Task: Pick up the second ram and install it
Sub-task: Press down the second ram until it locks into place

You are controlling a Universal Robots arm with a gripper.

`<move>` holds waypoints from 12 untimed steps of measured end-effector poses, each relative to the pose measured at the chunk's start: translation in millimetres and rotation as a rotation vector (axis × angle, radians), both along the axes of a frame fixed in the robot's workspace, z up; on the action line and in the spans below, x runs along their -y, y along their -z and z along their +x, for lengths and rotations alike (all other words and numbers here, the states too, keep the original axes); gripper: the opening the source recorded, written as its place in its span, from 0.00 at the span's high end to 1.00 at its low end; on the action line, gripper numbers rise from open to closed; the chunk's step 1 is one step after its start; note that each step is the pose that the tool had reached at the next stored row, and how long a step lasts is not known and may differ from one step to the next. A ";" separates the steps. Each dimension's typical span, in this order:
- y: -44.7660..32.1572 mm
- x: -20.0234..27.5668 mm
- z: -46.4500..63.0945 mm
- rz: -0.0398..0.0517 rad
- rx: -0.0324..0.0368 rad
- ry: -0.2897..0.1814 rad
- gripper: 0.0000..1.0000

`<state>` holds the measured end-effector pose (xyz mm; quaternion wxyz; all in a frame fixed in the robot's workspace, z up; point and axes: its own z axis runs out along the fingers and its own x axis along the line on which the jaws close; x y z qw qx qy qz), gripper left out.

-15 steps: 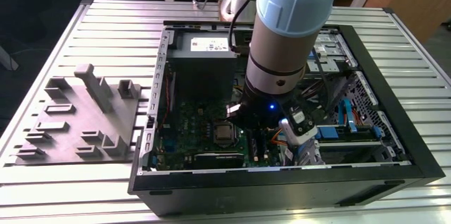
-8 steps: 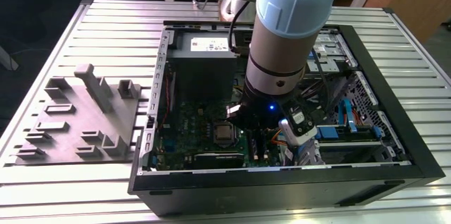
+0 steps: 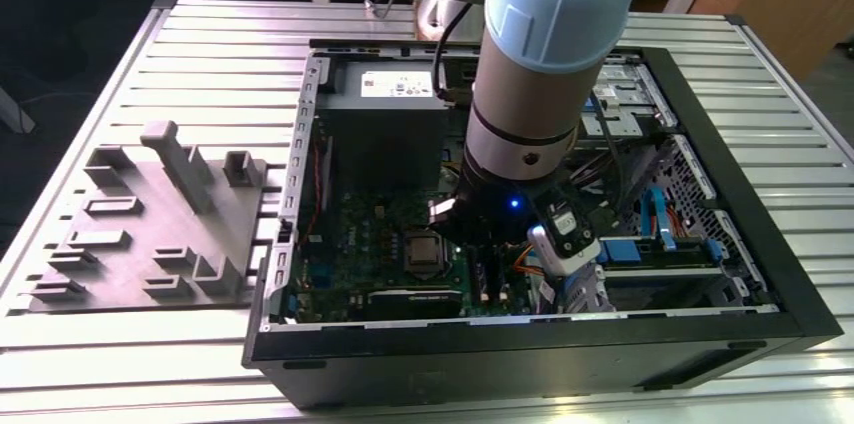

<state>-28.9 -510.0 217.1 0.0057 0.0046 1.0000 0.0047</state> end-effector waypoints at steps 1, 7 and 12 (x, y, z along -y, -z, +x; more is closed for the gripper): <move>0.1 0.0 0.0 0.0001 0.0001 0.000 0.90; -6.0 -0.4 0.1 0.0026 0.0008 0.000 0.90; -22.9 -0.1 0.0 0.0006 0.0002 0.000 0.90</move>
